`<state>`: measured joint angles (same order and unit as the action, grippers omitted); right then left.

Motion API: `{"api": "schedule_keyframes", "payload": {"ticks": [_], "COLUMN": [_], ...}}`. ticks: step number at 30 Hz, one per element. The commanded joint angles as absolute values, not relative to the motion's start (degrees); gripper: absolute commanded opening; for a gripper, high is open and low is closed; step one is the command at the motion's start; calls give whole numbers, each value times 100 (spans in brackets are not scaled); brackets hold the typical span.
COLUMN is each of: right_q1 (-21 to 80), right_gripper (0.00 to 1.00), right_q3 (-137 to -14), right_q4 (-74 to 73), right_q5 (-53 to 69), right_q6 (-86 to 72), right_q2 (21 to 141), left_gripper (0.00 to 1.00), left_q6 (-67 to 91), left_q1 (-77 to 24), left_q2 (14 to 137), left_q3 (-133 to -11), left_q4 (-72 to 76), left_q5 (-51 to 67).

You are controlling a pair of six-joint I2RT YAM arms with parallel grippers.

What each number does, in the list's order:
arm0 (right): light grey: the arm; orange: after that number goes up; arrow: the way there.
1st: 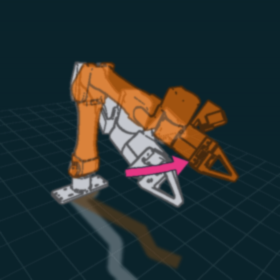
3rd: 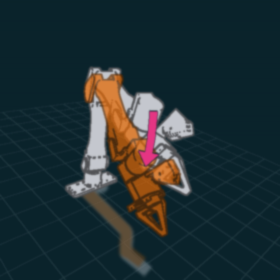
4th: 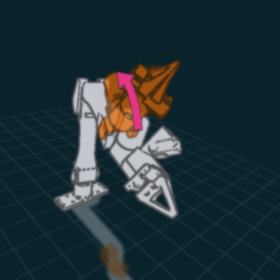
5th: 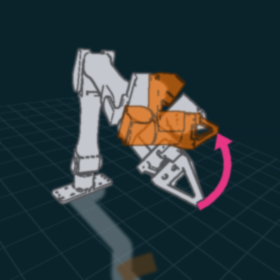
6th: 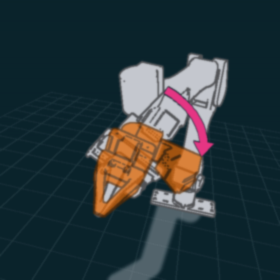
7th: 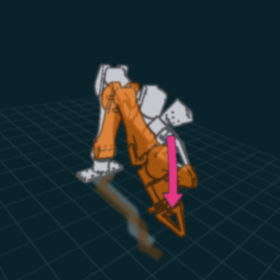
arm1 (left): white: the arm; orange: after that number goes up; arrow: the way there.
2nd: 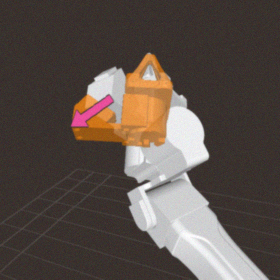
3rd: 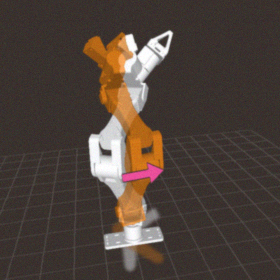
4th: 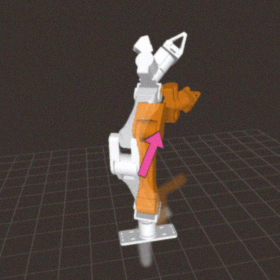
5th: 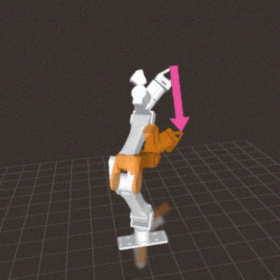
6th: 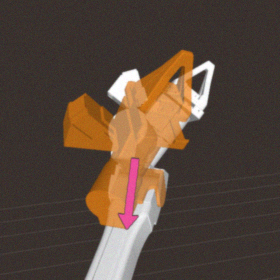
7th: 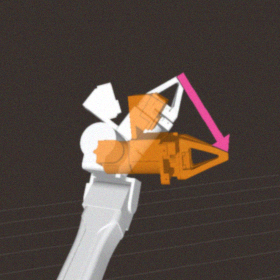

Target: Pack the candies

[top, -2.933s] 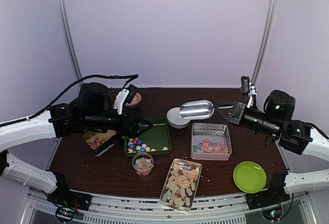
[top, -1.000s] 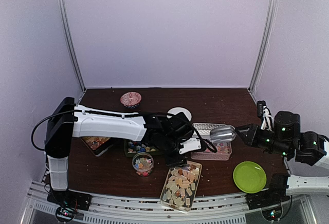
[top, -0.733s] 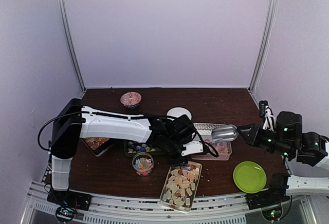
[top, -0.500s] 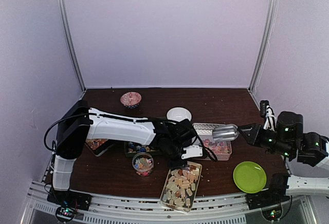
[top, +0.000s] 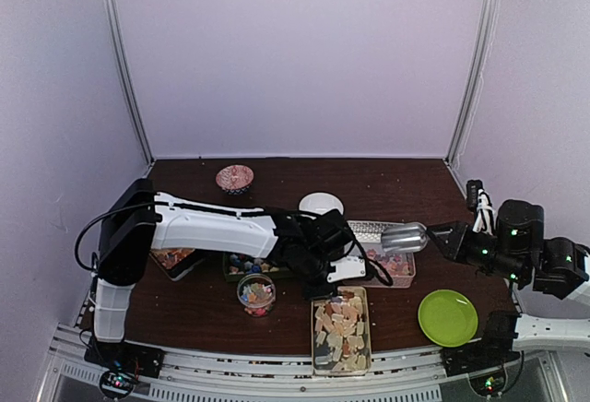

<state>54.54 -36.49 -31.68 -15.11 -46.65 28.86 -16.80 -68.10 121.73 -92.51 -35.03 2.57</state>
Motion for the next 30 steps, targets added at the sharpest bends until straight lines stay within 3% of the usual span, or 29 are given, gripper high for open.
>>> {"api": "schedule_keyframes", "payload": {"ticks": [1, 14, 25, 30], "right_q1": [5434, 5428, 5428, 5414], "right_gripper": [0, 0, 0, 0], "right_q3": [-3753, -3935, -4534, -4927], "right_q4": [-3060, -2927, -2934, -2979], "right_q5": [-1607, -1448, -1542, -1635], "right_q6": [-4584, -4413, -4247, -4191], "right_q2": [2793, 2838, 3387, 3795], "left_gripper": [0, 0, 0, 0], "left_q6": [-1479, 422, 4636, 6119], "left_q1": [-6820, -6328, -5407, -5320], "left_q2": [11570, 9758, 9755, 9839], "left_q3": [-9174, -8034, -8310, -8176], "left_q4": [-3591, -3762, -3871, -3282], "left_q5": [-132, -52, -800, -488]}}
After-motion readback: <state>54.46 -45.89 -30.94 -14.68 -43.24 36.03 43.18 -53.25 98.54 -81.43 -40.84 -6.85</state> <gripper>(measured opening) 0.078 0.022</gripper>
